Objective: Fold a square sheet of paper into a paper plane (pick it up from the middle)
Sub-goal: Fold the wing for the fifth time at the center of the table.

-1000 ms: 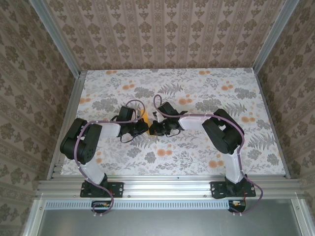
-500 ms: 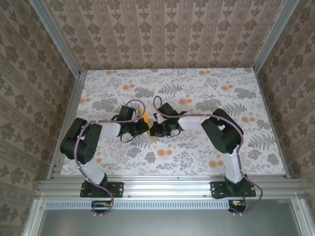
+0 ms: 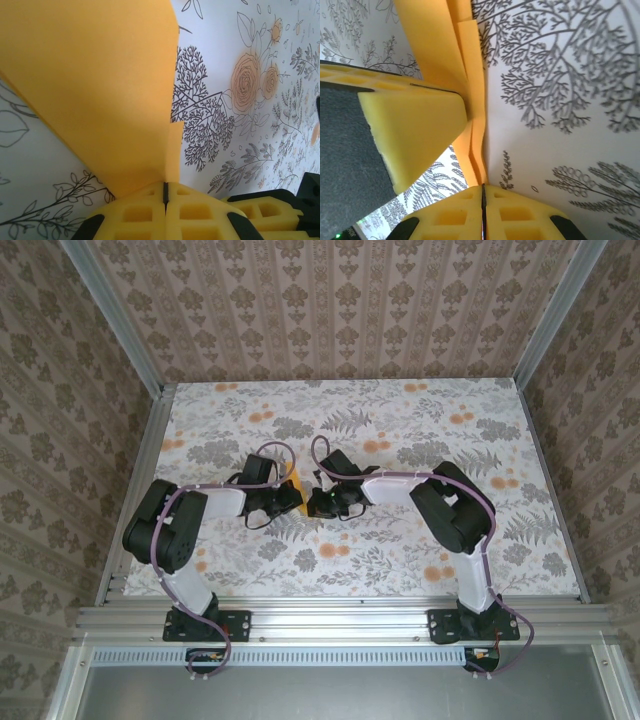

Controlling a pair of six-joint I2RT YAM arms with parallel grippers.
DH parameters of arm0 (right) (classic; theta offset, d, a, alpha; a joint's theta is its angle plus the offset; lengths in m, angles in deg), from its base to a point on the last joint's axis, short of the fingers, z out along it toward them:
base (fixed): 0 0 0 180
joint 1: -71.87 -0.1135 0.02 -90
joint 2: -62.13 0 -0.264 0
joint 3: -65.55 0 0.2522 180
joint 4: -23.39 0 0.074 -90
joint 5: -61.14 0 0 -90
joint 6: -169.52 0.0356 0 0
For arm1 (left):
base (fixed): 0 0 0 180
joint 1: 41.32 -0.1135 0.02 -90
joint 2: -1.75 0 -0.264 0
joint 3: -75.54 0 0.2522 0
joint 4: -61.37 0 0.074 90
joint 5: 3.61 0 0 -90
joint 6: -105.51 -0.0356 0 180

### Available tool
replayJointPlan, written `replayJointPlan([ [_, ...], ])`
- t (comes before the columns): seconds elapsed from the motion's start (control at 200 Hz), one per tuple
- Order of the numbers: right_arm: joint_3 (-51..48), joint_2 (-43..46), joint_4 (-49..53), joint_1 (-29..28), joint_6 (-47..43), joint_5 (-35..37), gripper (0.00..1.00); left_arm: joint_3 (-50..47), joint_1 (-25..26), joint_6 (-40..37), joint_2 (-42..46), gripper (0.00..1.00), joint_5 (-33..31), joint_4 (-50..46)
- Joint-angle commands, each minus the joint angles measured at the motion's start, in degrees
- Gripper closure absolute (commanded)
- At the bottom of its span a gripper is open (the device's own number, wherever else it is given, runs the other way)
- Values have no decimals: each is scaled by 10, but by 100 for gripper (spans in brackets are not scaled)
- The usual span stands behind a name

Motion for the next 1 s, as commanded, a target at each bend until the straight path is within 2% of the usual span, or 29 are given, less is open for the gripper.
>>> replayJointPlan([
  [0.0,-13,35,34,-4,-18,32,90,-4,2,-17,-27,93,-41,-56],
  [0.16,10,38,27,-17,-26,-4,89,-4,3,-17,-27,93,-41,-55],
  [0.48,24,-7,26,-17,-13,-21,89,-4,2,-17,-27,93,-40,-55],
  [0.79,-26,-15,-3,-1,16,-39,89,1,3,-21,-29,93,-42,-61],
  [0.995,-90,30,0,2,23,-55,90,6,2,-26,-27,93,-44,-68],
])
